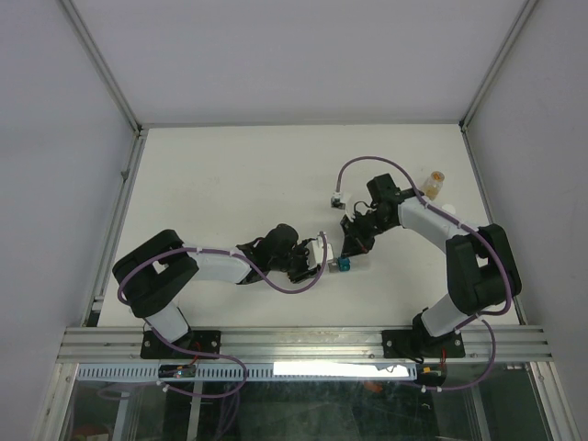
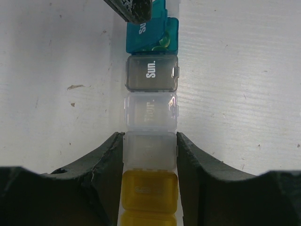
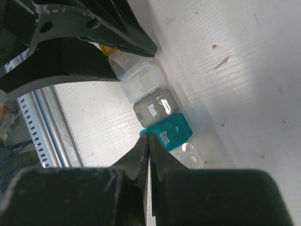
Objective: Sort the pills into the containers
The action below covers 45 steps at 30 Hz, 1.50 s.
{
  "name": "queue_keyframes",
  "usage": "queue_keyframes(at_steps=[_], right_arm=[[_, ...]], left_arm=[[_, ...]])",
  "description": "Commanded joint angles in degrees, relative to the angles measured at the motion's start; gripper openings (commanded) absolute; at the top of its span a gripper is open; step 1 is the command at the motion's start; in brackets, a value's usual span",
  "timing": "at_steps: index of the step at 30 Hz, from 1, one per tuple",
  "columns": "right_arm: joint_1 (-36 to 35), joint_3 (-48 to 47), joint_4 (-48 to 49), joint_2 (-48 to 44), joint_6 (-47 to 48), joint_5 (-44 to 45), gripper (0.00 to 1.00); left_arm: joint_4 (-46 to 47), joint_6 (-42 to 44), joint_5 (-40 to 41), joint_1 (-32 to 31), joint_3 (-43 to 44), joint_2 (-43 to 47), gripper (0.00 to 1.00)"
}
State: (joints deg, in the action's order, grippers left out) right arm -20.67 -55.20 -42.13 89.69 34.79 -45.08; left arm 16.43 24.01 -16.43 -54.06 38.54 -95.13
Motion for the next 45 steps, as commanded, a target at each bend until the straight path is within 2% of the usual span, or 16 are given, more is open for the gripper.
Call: queue_keyframes(at_steps=[1, 7, 11, 14, 16, 22, 27, 33, 40, 43, 45], right_arm=[[-0.4, 0.4, 1.2, -0.9, -0.3, 0.7, 0.00], [-1.2, 1.6, 1.6, 1.1, -0.5, 3.7, 0.00], [-2.2, 1.5, 3.5, 6.8, -3.2, 14.3, 0.00], [-2.1, 1.8, 5.2, 6.4, -4.8, 17.8, 0.00], [-1.8, 1.9, 5.6, 4.1, -4.9, 15.7, 0.00], [-0.4, 0.9, 2.3, -1.9, -0.9, -0.1, 0.01], [-0.3, 1.2, 2.0, -6.3, 0.3, -5.6, 0.03], [-0.7, 1.4, 0.9, -1.3, 0.9, -3.0, 0.03], [-1.3, 0.8, 3.1, 6.1, -3.4, 11.9, 0.01], [-0.9, 0.8, 3.4, 5.1, -3.7, 11.7, 0.01], [-0.6, 0.7, 2.5, 3.2, -2.6, 7.3, 0.01]], left_arm=[[0.7, -0.1, 0.3, -0.6, 0.1, 0.3, 0.34], [0.7, -0.1, 0.3, -0.6, 0.2, 0.0, 0.34], [0.6, 0.1, 0.3, -0.6, 0.4, -0.2, 0.34], [0.5, 0.1, 0.2, -0.6, 0.4, -0.1, 0.34], [0.4, 0.1, 0.0, -0.6, 0.3, 0.0, 0.34], [0.3, -0.1, -0.5, -0.6, 0.6, 0.2, 0.35], [0.1, -0.2, -0.5, -0.6, 0.8, 0.2, 0.36], [0.0, -0.4, -0.4, -0.6, 1.0, 0.0, 0.36], [-0.2, -0.5, -0.6, -0.6, 1.2, -0.1, 0.36], [-0.4, -0.5, -0.7, -0.6, 1.3, 0.2, 0.36], [-0.5, -0.8, -0.6, -0.6, 1.3, 0.6, 0.37]])
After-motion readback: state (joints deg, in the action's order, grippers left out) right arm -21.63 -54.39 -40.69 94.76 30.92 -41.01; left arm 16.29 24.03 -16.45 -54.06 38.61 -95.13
